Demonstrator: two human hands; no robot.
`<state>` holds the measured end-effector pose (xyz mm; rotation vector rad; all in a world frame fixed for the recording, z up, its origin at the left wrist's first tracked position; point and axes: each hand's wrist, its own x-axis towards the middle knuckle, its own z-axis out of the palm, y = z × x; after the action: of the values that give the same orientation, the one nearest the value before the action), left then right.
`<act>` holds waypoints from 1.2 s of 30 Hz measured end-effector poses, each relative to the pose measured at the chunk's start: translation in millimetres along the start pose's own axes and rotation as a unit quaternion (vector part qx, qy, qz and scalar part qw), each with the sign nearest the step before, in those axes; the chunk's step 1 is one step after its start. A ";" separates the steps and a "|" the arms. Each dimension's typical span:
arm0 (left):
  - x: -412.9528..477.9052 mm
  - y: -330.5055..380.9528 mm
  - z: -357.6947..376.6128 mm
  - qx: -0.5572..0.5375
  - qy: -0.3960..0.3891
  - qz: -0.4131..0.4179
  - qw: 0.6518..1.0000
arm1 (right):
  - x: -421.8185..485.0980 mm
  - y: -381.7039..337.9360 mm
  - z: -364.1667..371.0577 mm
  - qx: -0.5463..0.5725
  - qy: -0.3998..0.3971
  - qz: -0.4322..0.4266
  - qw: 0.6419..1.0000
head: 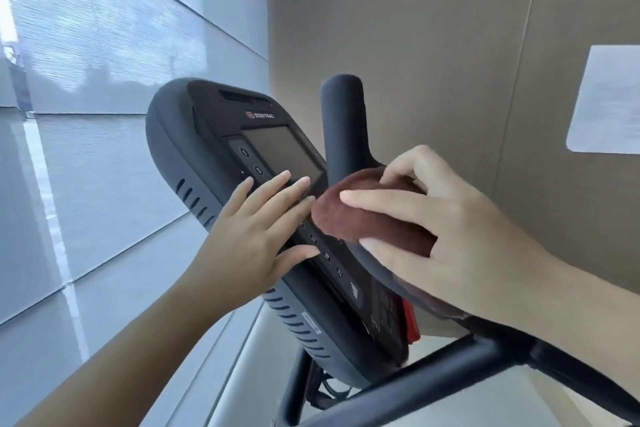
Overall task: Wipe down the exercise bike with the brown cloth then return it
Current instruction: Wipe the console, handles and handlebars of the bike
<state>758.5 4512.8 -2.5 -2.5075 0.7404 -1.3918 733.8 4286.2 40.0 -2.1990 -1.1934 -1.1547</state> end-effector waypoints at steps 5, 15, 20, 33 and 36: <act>5.7 -8.5 15.6 -0.025 0.011 0.014 1.000 | 51.2 -11.1 1.6 -0.034 0.143 0.031 0.989; 4.7 -24.7 29.9 -0.043 0.088 0.087 0.991 | -20.1 -37.0 14.4 -0.148 0.018 0.070 0.986; 6.0 -38.4 29.1 -0.048 0.090 0.114 0.988 | 33.5 -45.1 13.6 -0.136 0.141 0.111 0.974; -5.0 -53.4 28.9 -0.143 0.157 0.113 0.971 | -12.6 -78.4 41.9 -0.222 0.092 0.215 0.947; -8.6 -56.4 31.6 -0.157 0.172 0.103 0.967 | 28.0 -74.7 41.2 -0.245 0.172 0.189 0.935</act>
<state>800.0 4563.0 -4.5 -2.3333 1.3434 -1.7716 700.5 4369.5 34.6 -2.2824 -0.3338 -1.6972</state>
